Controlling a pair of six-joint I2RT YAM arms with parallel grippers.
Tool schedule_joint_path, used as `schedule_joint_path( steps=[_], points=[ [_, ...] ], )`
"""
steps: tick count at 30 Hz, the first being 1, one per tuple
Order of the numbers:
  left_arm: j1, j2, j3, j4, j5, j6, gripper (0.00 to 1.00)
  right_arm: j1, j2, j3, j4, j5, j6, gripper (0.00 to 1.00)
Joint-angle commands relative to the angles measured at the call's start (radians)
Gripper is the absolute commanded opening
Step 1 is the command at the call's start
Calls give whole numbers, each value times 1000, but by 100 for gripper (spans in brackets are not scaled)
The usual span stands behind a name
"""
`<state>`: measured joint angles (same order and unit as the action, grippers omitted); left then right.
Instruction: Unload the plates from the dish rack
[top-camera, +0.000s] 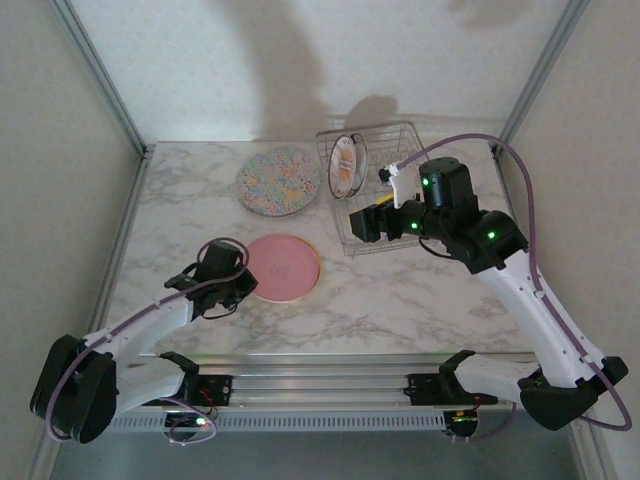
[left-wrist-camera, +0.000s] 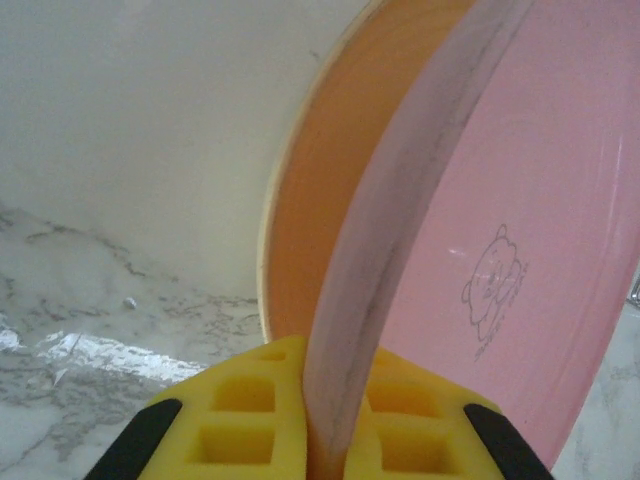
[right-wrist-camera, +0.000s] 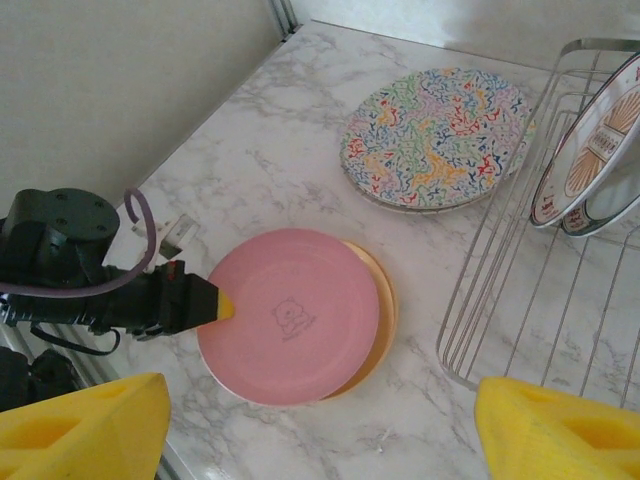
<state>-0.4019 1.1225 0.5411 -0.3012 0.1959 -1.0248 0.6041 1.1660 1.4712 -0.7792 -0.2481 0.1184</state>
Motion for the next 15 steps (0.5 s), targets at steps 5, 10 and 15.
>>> schedule_joint_path(
  steps=[5, 10, 15],
  points=[
    [10, 61, 66, 35, -36, 41, 0, 16, -8, -1, 18, 23, 15, 80],
    [9, 96, 81, 37, -47, 51, 0, 17, -5, 3, 17, 23, 15, 80],
    [9, 133, 86, 54, -43, 58, 0, 17, -5, 1, 18, 23, 17, 80]
  ],
)
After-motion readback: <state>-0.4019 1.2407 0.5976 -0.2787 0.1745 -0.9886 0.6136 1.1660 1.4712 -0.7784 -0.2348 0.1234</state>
